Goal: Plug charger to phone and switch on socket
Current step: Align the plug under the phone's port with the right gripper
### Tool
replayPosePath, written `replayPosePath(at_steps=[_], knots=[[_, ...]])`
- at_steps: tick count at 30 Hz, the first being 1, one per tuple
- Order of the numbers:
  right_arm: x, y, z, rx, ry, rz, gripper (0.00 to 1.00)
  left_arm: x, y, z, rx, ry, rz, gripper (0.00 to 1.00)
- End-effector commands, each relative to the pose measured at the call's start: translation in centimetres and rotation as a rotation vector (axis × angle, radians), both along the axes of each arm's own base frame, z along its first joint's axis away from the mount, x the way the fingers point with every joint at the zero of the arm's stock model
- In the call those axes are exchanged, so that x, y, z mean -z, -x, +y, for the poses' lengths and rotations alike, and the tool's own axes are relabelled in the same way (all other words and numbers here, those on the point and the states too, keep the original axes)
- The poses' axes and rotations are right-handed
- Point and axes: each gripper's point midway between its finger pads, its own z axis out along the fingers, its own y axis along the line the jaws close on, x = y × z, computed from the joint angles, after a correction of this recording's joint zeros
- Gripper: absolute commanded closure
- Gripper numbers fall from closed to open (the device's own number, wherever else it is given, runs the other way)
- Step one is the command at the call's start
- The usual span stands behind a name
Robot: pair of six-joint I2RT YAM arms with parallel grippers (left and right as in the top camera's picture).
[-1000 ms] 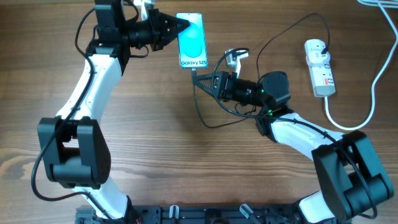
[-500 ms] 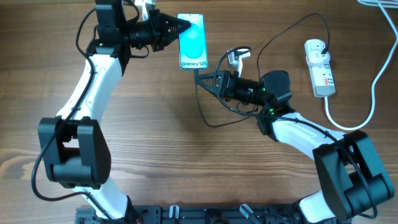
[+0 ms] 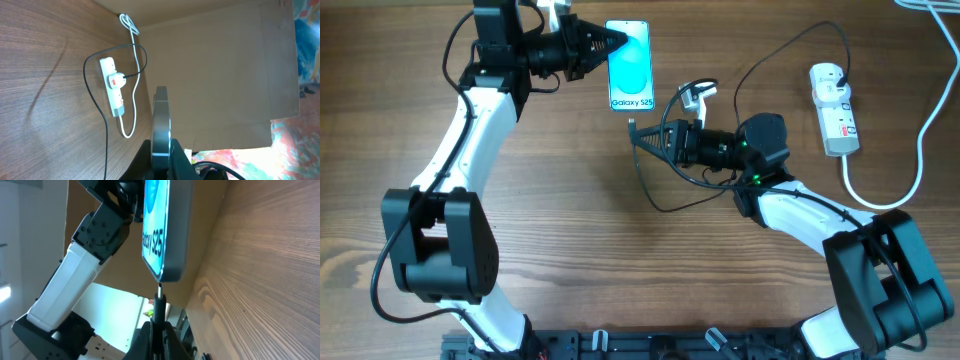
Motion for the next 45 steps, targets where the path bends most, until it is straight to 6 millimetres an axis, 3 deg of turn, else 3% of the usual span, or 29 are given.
replayPosePath(at_steps=[1, 45], knots=[[0.49, -0.65, 0.05, 0.024, 0.002, 0.002, 0.96, -1.17, 0.52, -0.35, 0.032, 0.010, -0.043, 0.96], [-0.13, -1.56, -0.19, 0.080, -0.020, -0.004, 0.96, -1.06, 0.63, -0.37, 0.035, 0.010, -0.032, 0.96]])
